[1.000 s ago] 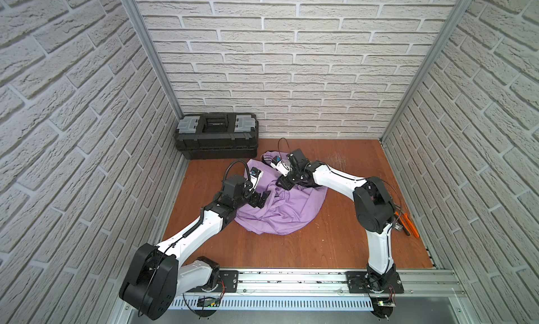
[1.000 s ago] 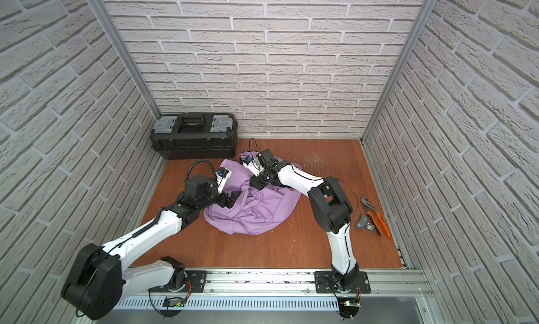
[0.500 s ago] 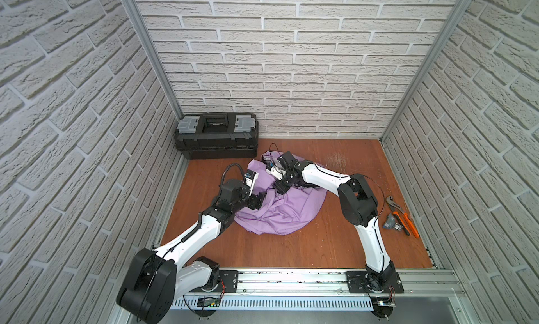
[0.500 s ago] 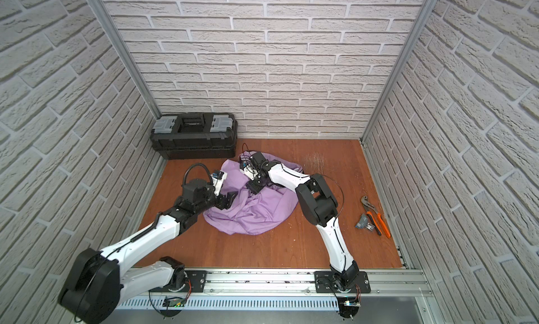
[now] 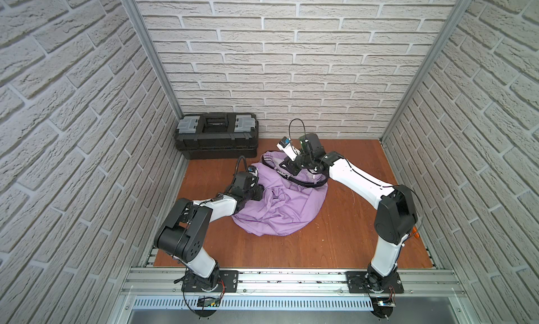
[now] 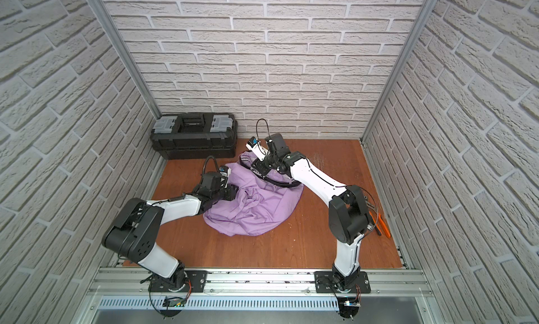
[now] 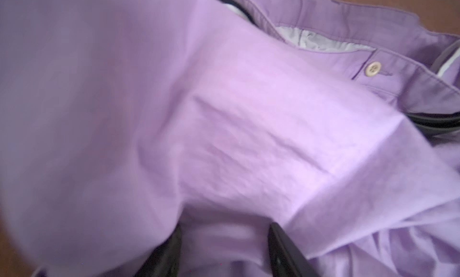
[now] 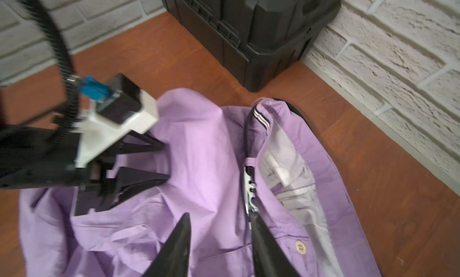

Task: Remove the belt from the trousers
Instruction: Adjust the trousers at the center of the board.

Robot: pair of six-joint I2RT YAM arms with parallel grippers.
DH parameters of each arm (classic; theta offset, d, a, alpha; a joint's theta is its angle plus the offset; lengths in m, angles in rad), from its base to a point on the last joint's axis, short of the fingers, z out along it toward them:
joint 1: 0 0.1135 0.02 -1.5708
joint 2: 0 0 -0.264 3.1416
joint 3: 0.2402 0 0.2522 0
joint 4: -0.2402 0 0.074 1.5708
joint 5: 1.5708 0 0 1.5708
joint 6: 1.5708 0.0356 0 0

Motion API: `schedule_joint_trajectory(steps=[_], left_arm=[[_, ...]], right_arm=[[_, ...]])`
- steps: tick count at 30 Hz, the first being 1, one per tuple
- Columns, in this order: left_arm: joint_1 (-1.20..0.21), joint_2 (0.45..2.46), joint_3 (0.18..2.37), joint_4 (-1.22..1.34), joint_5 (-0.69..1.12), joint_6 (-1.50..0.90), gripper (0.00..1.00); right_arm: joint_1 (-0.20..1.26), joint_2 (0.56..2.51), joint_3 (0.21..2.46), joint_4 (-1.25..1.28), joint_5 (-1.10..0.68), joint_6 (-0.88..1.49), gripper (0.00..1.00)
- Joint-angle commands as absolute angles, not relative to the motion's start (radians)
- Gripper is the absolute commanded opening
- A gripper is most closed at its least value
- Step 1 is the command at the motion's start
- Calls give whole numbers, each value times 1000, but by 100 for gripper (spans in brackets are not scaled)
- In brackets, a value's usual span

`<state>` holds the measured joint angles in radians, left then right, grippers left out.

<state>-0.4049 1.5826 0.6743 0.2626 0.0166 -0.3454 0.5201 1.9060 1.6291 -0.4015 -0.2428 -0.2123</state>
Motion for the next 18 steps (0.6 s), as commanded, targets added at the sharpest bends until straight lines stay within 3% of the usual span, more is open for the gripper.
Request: schedule_joint_trajectory(steps=[1,3,7,10,13,18], left_arm=[[-409,1527,604,235,-96,-359,60],[-408,1496,569,223,-124,-352,62],[-403,1455,522,236,-126,-351,64],[-402,1437,519,239,-116,-346,66],[-403,1431,526,243,-78,-324,68],[-405,1388,534,235,-49,-294,73]], right_arm=[[531,2029,1652,-530,-201,-258,33],[535,2068,1670,-560,-193,-259,34],[546,2118,1658,-583,-161,-259,46],[546,2150,1652,-594,-69,-257,45],[546,2179,1669,-611,1,-266,33],[546,2163,1701,-663,-28,-280,3]])
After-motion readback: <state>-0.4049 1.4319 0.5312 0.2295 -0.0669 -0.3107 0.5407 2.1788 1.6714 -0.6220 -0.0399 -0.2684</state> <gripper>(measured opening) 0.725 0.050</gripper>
